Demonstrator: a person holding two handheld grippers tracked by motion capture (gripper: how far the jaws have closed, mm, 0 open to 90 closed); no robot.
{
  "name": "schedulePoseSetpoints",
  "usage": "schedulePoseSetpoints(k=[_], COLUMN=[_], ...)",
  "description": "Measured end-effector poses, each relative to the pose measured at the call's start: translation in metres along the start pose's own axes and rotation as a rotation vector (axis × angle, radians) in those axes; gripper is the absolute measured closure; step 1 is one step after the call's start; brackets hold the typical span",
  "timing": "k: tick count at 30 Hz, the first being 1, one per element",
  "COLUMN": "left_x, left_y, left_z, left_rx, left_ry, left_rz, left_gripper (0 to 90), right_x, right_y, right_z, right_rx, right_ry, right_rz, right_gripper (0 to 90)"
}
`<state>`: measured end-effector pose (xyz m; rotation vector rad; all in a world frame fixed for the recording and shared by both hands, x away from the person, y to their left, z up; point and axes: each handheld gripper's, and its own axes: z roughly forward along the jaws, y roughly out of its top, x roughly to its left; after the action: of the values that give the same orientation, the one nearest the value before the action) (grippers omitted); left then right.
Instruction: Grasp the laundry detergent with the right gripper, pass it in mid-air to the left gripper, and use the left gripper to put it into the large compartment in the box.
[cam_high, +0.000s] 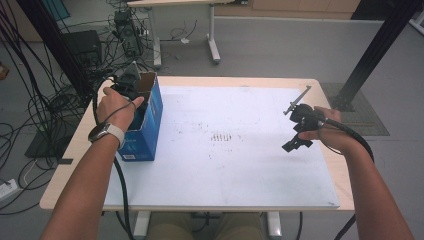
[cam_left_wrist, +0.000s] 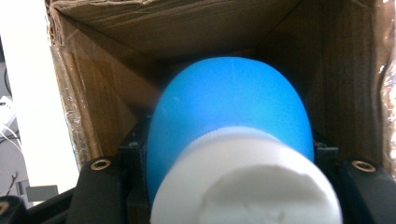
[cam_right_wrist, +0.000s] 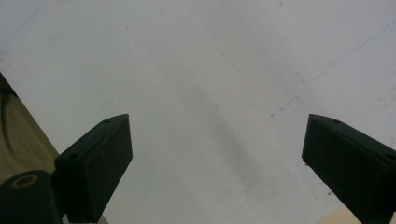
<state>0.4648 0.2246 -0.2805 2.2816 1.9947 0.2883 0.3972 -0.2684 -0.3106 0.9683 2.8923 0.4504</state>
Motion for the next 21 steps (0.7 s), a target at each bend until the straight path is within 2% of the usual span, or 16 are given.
schedulePoseSetpoints(k=[21], left_x=[0.0011], left_y=[0.0007], left_z=[0.0005], left_rx=[-0.003], left_ry=[-0.003], left_rz=[0.001], left_gripper=[37.4], right_x=[-0.0007], right_y=[-0.0005], right_z=[0.0005], right_rx=[-0.003], right_ry=[0.000], right_rz=[0.003], right_gripper=[8.4])
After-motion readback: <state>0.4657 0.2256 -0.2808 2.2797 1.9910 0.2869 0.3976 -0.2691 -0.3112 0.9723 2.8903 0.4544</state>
